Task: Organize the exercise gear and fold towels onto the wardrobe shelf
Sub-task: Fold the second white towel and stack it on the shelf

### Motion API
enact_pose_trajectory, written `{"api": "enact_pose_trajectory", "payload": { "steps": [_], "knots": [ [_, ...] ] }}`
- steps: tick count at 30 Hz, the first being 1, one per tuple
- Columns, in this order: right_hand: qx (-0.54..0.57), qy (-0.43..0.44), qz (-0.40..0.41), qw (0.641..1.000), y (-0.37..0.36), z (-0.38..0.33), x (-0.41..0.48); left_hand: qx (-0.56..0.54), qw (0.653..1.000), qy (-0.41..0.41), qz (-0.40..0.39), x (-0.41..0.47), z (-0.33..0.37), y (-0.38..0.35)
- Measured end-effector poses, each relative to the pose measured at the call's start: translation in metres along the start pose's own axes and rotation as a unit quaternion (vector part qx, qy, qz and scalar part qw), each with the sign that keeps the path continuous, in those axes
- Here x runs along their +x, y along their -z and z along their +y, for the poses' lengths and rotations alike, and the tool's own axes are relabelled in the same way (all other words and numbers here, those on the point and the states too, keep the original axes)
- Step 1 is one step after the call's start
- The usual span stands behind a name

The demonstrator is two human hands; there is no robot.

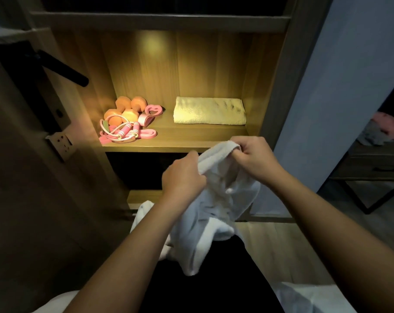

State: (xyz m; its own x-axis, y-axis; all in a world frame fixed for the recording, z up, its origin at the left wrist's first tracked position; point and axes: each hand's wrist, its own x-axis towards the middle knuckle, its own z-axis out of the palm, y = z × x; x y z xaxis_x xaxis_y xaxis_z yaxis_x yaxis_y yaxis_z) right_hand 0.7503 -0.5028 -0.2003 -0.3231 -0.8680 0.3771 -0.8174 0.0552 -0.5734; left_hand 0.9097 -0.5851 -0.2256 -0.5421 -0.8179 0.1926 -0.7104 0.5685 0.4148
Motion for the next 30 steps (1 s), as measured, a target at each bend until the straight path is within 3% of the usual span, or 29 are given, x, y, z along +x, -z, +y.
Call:
{"api": "enact_pose_trajectory", "payload": {
  "steps": [2,6,10,15,17,20,23,27,30],
  "knots": [
    [0.018,-0.010,0.036,0.999,0.013,-0.007,0.012,-0.001,0.999,-0.007,0.053,0.012,0.000,0.010],
    [0.097,-0.010,0.111,0.989,0.046,-0.027,0.032,-0.029,0.997,-0.007,0.066,0.030,-0.011,0.022],
    [0.128,0.007,0.138,0.982,0.064,-0.045,0.044,-0.149,0.984,0.029,0.091,0.038,-0.032,0.029],
    [0.132,-0.001,0.189,0.973,0.090,-0.048,0.053,-0.229,0.943,0.027,0.241,0.052,-0.036,0.066],
    [0.083,0.007,0.138,0.987,0.100,-0.047,0.055,-0.198,0.943,-0.007,0.269,0.058,-0.026,0.094],
    [0.004,0.041,0.004,0.999,0.106,-0.054,0.053,-0.104,0.965,-0.070,0.232,0.064,-0.002,0.132],
    [0.003,0.059,-0.056,0.997,0.100,-0.070,0.054,-0.013,0.972,-0.109,0.207,0.069,0.027,0.156],
    [-0.007,0.059,-0.078,0.995,0.094,-0.094,0.062,0.020,0.970,-0.149,0.189,0.074,0.061,0.173],
    [0.014,0.069,-0.014,0.997,0.089,-0.102,0.065,-0.013,0.963,-0.201,0.178,0.074,0.068,0.175]
  ]
}}
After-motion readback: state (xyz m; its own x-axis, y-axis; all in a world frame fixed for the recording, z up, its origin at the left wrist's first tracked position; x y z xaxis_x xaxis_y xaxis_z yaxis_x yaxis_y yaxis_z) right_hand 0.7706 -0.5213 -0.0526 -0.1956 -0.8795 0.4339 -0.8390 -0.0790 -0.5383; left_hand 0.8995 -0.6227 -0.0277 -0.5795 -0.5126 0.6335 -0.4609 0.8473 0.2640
